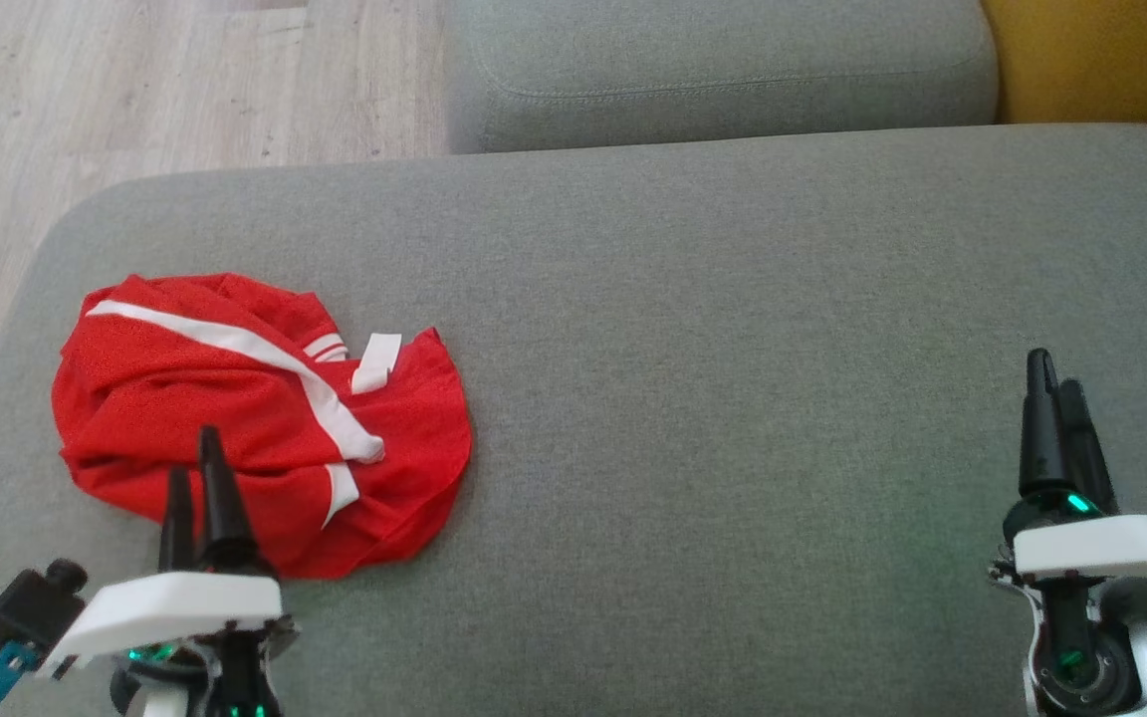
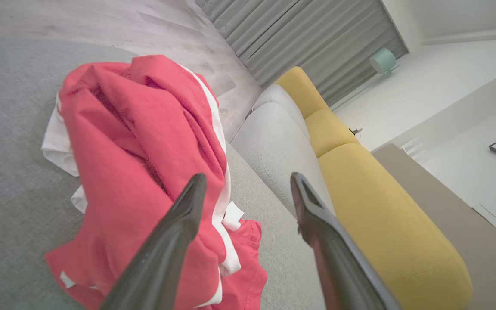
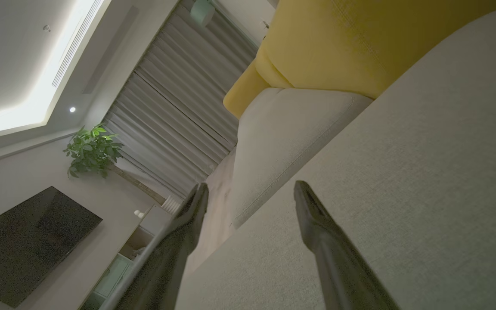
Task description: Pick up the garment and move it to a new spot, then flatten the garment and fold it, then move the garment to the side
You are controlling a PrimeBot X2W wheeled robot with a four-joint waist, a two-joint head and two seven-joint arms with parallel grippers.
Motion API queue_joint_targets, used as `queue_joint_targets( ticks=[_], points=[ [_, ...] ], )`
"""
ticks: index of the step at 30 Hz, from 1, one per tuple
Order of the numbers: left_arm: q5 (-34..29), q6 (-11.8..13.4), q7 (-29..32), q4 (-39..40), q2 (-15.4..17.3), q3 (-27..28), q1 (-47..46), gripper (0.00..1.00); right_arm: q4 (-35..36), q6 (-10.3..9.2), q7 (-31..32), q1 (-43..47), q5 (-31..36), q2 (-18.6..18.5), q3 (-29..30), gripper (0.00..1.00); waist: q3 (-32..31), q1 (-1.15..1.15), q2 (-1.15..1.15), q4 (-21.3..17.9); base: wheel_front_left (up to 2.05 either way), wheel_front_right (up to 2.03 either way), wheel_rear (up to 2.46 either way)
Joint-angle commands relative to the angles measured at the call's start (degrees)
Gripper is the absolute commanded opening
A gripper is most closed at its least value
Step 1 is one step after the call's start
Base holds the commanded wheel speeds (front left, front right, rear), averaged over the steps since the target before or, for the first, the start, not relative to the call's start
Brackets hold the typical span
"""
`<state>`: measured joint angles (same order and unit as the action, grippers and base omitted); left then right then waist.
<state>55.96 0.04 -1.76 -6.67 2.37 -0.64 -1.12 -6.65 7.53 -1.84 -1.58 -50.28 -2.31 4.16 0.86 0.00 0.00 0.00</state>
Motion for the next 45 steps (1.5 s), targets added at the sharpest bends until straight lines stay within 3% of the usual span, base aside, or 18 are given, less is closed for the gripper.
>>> queue_joint_targets(
  ticks=[1,12,33,45],
  points=[
    [-2.4,0.4,-0.9,2.7,0.3,0.0,-3.2,1.00,3.0,-0.02,-0.9,-2.5,2.4,-0.3,-0.8,1.00,0.0,0.00,0.00,-0.1,0.00,0.00,0.00],
    [-13.9,2.6,-2.8,3.0,3.4,-7.3,-4.2,1.00,3.9,-0.02,-2.8,-2.0,12.9,-0.3,-2.6,1.00,-0.1,0.00,0.00,-0.3,0.00,0.00,0.00],
    [-27.3,8.5,-6.3,3.3,7.4,-17.6,-6.6,1.00,5.2,-0.03,-6.3,-0.9,30.8,-0.4,-5.7,1.00,-0.4,0.00,0.00,0.1,0.00,0.00,0.00],
    [-34.9,9.8,-8.4,3.4,8.6,-21.8,-7.7,1.00,5.7,-0.03,-8.3,-0.8,42.2,-0.5,-7.3,1.00,-0.2,0.00,0.00,0.0,0.00,0.00,0.00]
  ],
)
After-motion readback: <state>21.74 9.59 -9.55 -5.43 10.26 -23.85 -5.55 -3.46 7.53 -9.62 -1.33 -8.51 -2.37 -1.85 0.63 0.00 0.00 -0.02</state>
